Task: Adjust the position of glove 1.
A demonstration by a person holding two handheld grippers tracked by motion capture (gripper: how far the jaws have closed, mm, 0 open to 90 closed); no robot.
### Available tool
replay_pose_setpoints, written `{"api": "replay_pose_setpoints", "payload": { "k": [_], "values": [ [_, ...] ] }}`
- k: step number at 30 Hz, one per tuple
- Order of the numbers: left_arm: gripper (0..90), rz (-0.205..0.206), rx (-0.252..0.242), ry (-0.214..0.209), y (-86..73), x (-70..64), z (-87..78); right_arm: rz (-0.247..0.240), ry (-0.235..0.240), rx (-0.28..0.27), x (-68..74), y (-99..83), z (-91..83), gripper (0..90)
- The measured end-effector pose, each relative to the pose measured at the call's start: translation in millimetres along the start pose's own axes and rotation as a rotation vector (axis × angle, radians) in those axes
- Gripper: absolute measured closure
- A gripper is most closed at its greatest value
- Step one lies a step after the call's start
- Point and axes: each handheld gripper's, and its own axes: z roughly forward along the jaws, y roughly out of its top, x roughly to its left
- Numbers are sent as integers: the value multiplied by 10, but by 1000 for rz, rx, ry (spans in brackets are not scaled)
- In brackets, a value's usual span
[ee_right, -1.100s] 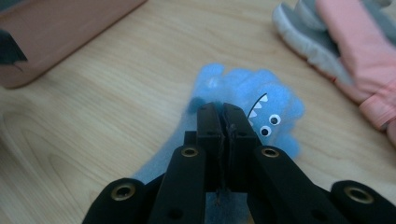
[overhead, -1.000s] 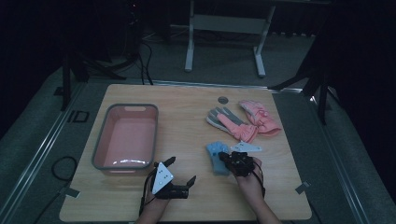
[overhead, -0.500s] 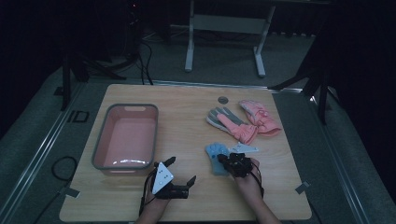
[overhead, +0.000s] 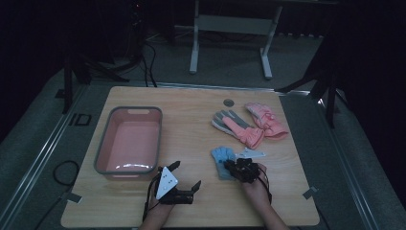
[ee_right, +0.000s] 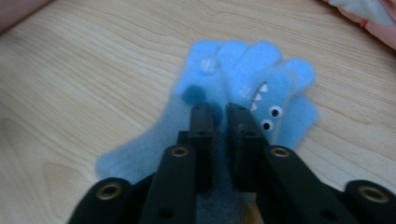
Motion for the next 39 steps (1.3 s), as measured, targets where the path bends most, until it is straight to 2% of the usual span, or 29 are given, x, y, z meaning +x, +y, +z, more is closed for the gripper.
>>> {"api": "replay_pose_setpoints", "payload": {
  "k": [5,6,8,9,10,12,14,17,19,20,21,22,23,24,27,28,29,31,33,37,39],
  "values": [
    [13,-5,-6,-12,-3,-1,-4,-18,15,-31,-2,29,-90,631],
    [13,-4,-5,-15,-2,-2,-1,-31,18,-57,-17,55,-155,523],
    [13,-5,1,-8,3,-13,12,-23,34,-62,-47,80,-204,438],
    [13,-5,11,1,7,-18,20,-22,45,-69,-67,90,-224,363],
    [13,-5,11,1,7,-18,20,-22,45,-69,-67,90,-224,363],
    [13,-18,17,-27,12,-15,34,-31,100,-67,-127,110,-280,237],
    [13,0,42,-54,23,-19,47,-36,128,-78,-159,114,-315,178],
    [13,24,57,-107,60,-51,83,-55,132,-73,-206,123,-368,154],
    [13,39,65,-122,88,-74,106,-66,146,-88,-253,120,-393,172],
    [18,28,77,-127,104,-91,115,-73,148,-77,-268,123,-397,165],
    [41,12,92,-151,120,-102,131,-85,136,-73,-281,127,-406,156],
    [41,-8,105,-195,138,-114,155,-101,116,-93,-290,125,-418,156],
    [41,-17,113,-217,150,-132,176,-102,127,-91,-301,132,-431,153],
    [41,-27,137,-241,169,-153,208,-95,134,-98,-311,137,-440,153],
    [41,-33,164,-297,205,-216,299,-52,155,-71,-347,173,-466,154],
    [41,-33,164,-297,205,-216,299,-52,155,-71,-347,173,-466,154],
    [41,-32,169,-306,211,-239,360,-31,175,-69,-361,185,-470,143],
    [53,-37,184,-319,220,-237,438,-30,213,-59,-368,209,-456,132],
    [69,-17,204,-322,234,-234,503,-33,251,-63,-367,240,-436,126],
    [78,4,209,-351,298,-212,588,-61,242,-70,-353,316,-404,136],
    [107,36,217,-365,323,-196,609,-37,268,-81,-366,348,-392,135]
  ]
}}
